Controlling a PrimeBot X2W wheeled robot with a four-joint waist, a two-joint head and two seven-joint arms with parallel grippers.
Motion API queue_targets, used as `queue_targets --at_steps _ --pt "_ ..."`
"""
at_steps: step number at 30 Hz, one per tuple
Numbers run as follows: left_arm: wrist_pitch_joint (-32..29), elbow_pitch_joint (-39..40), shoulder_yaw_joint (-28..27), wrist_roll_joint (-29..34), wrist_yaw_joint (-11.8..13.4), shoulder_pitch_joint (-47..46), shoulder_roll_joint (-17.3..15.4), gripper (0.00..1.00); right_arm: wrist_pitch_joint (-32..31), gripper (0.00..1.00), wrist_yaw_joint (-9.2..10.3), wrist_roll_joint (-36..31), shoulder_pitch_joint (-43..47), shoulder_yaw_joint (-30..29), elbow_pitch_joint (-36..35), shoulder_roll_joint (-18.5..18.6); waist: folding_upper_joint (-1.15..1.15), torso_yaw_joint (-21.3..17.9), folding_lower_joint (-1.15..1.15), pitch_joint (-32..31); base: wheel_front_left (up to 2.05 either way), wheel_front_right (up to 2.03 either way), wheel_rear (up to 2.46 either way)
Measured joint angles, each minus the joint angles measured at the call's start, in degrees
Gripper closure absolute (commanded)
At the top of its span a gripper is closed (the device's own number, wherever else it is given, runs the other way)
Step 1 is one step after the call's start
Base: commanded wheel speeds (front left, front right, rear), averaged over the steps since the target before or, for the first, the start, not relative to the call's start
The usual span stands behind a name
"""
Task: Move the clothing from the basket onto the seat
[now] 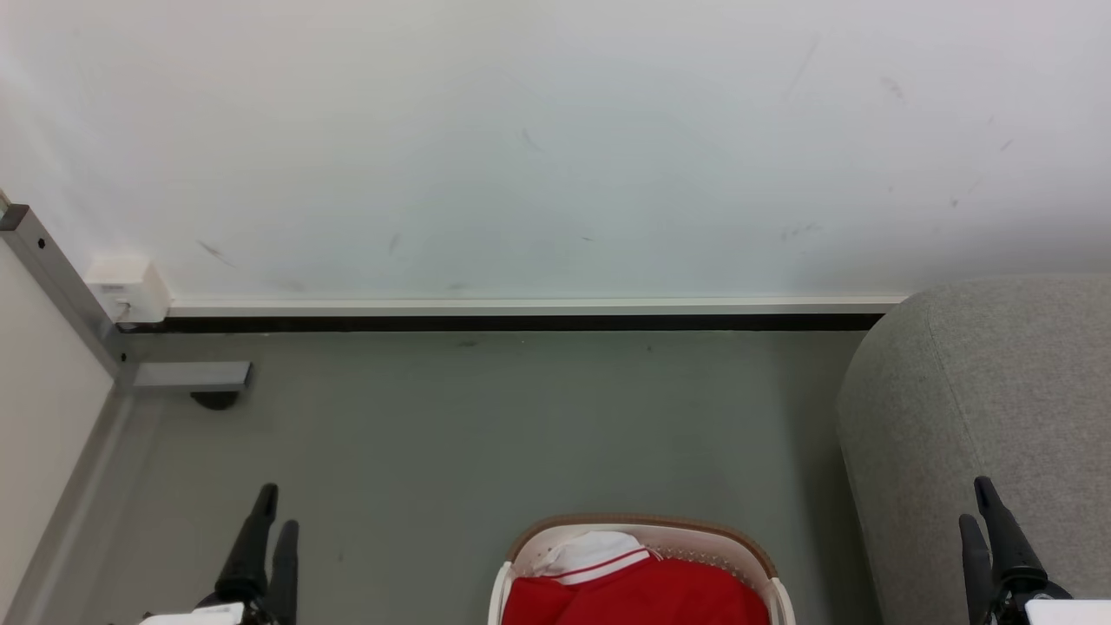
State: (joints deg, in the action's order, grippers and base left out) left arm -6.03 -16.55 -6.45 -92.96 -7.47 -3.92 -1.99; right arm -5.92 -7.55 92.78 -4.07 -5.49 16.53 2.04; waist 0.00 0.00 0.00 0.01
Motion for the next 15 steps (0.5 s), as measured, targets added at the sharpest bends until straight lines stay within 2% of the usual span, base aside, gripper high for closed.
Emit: queue_targets --at_steps 9,15 --pt "2.5 2.7 0.2 0.3 0.0 0.0 -0.1 0.0 2.5 0.0 0.0 -0.1 0.0 2.5 -2.1 0.0 0.0 -0.1 0.0 0.0 0.0 0.0 0.0" --pt "4.2 4.4 2.0 5.9 0.0 0.0 -1.3 0.0 4.1 0.0 0.0 -2.8 0.0 3.5 -2.6 0.0 0.0 -0.2 0.0 0.0 0.0 0.0 0.0"
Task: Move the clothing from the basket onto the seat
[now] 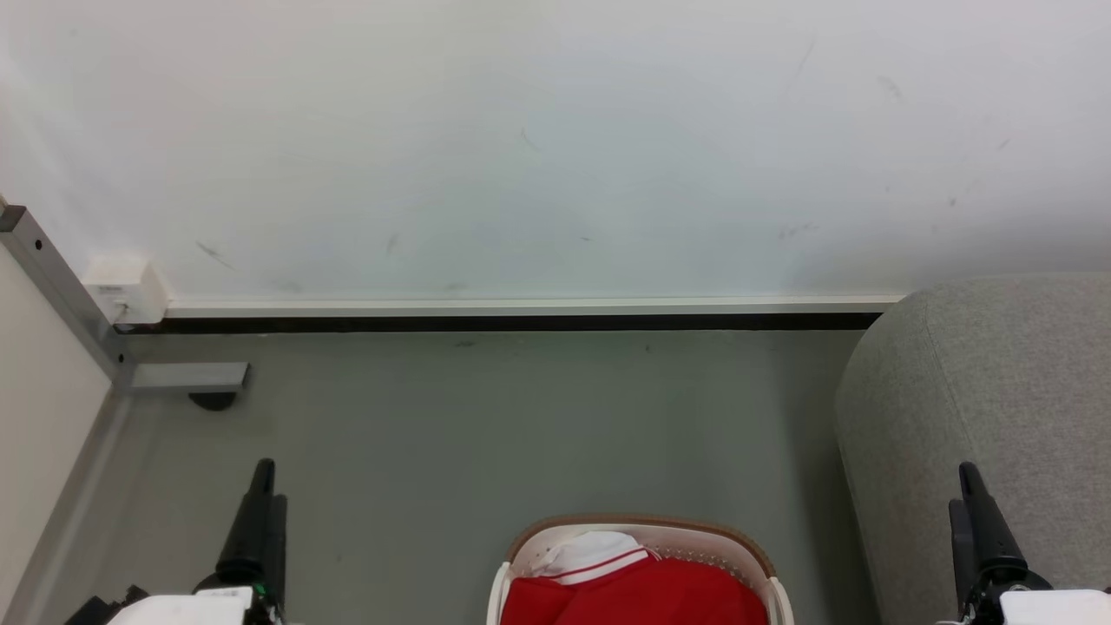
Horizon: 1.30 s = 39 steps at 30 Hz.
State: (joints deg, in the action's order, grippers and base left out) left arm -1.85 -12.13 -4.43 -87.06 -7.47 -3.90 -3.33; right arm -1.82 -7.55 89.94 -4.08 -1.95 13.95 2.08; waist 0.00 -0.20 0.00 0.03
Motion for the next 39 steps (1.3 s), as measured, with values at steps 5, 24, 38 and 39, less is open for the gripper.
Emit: queue_targets --at_steps 5,24,38,39 --pt "1.1 1.5 0.7 5.6 0.0 0.1 -0.5 0.0 1.2 0.0 0.0 -4.1 0.0 1.2 -0.8 0.0 0.0 -0.2 0.0 -0.1 0.0 0.0 0.0" --pt "5.2 5.4 0.6 31.2 0.0 1.1 -1.1 0.0 5.1 0.0 0.0 -28.0 0.0 2.8 -3.6 0.1 0.0 -1.1 0.0 -0.3 0.0 0.0 0.0" --pt "7.6 5.3 1.3 47.3 0.4 1.9 -1.7 0.0 7.8 0.0 0.0 -47.9 0.7 3.7 -3.7 0.2 0.0 -1.9 0.0 -0.6 0.0 0.0 0.0" --pt "7.8 5.3 1.4 48.0 0.4 2.0 -1.7 0.0 7.9 0.0 0.0 -48.9 0.7 3.9 -3.5 0.2 0.0 -2.0 0.0 -0.7 0.0 0.0 0.0"
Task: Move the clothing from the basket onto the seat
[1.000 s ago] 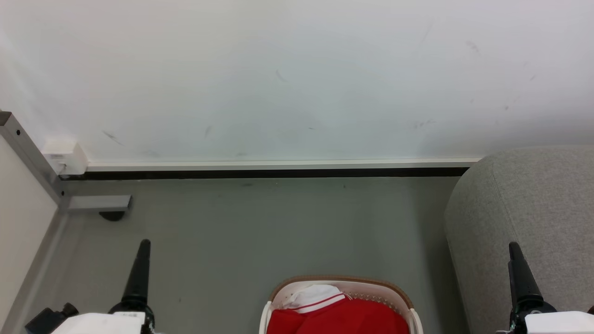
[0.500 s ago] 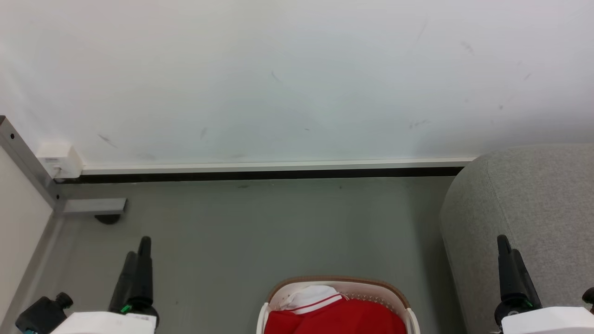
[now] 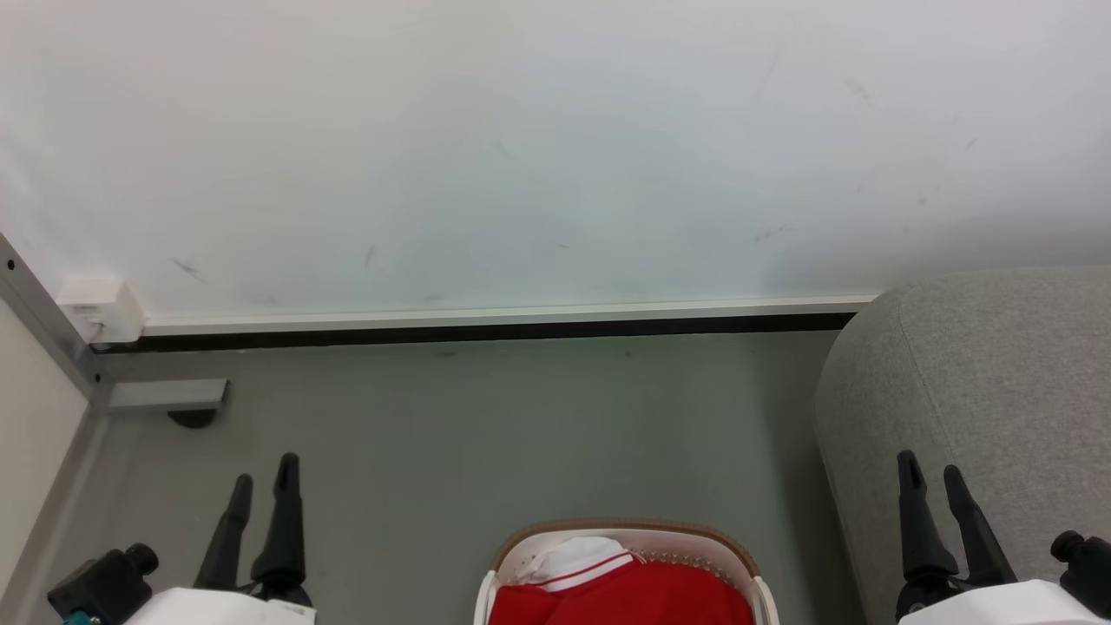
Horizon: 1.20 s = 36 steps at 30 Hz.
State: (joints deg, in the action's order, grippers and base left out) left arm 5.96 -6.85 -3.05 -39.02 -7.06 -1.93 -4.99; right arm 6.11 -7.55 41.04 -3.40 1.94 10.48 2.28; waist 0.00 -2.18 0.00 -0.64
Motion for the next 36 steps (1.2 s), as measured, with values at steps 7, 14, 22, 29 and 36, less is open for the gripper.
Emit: queue_targets --at_steps 7,14,22,29,36 --pt "1.3 -0.5 0.9 5.5 0.0 0.4 -0.4 0.0 1.1 0.0 0.0 -7.0 0.0 1.1 0.7 0.0 0.0 -0.4 0.0 -0.1 0.0 0.0 0.0" --pt "2.3 -0.7 1.3 10.0 0.5 0.5 -0.7 0.0 2.2 0.0 0.0 -11.9 0.0 1.4 0.9 0.1 0.0 -0.6 0.0 -0.3 0.0 0.0 0.0" --pt "3.3 -0.5 1.9 14.6 0.6 0.8 -1.1 0.0 3.4 0.0 0.0 -15.9 0.0 1.3 1.4 0.1 0.0 -0.7 0.0 -0.4 0.0 0.0 0.0" --pt "4.3 -0.5 2.2 18.2 0.6 0.9 -1.2 0.0 4.2 0.0 0.0 -18.6 0.0 1.6 1.8 0.2 0.0 -1.0 0.0 -0.6 0.0 0.0 0.0" --pt "5.3 -0.3 2.3 21.5 0.5 1.2 -1.3 0.0 5.1 0.0 0.0 -21.5 0.0 1.9 1.9 0.2 0.0 -1.4 0.0 -0.7 0.0 0.0 0.0"
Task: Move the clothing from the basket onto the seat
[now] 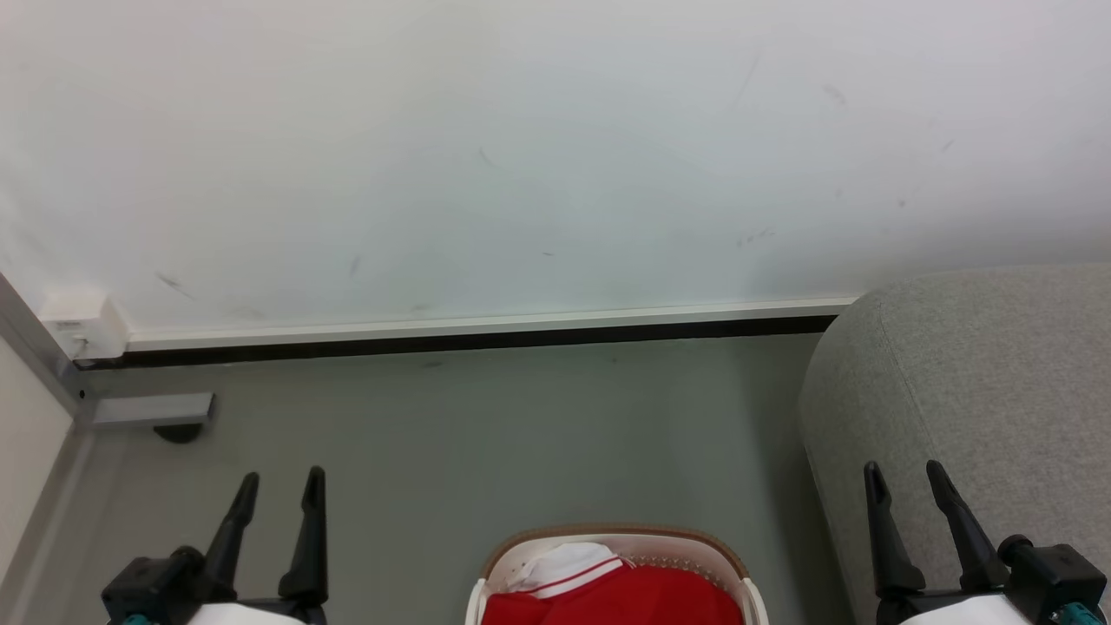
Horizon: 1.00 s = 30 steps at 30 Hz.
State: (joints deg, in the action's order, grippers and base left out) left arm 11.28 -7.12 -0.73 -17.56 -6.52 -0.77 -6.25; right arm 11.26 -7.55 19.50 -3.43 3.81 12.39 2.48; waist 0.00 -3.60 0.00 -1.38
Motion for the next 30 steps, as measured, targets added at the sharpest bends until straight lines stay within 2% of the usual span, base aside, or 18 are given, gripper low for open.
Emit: queue_targets --at_steps 12,30 --pt "1.4 0.4 -0.3 5.6 -0.3 0.2 0.0 0.0 1.4 0.0 0.0 -4.0 0.0 0.4 -0.1 0.1 0.0 -0.6 0.0 -0.1 0.0 0.0 0.0" --pt "3.4 0.5 -1.0 10.7 -0.8 0.6 0.3 0.0 3.4 0.0 0.0 -9.6 0.0 1.5 -0.4 0.2 0.0 -1.3 0.0 -0.2 0.0 0.0 0.0"
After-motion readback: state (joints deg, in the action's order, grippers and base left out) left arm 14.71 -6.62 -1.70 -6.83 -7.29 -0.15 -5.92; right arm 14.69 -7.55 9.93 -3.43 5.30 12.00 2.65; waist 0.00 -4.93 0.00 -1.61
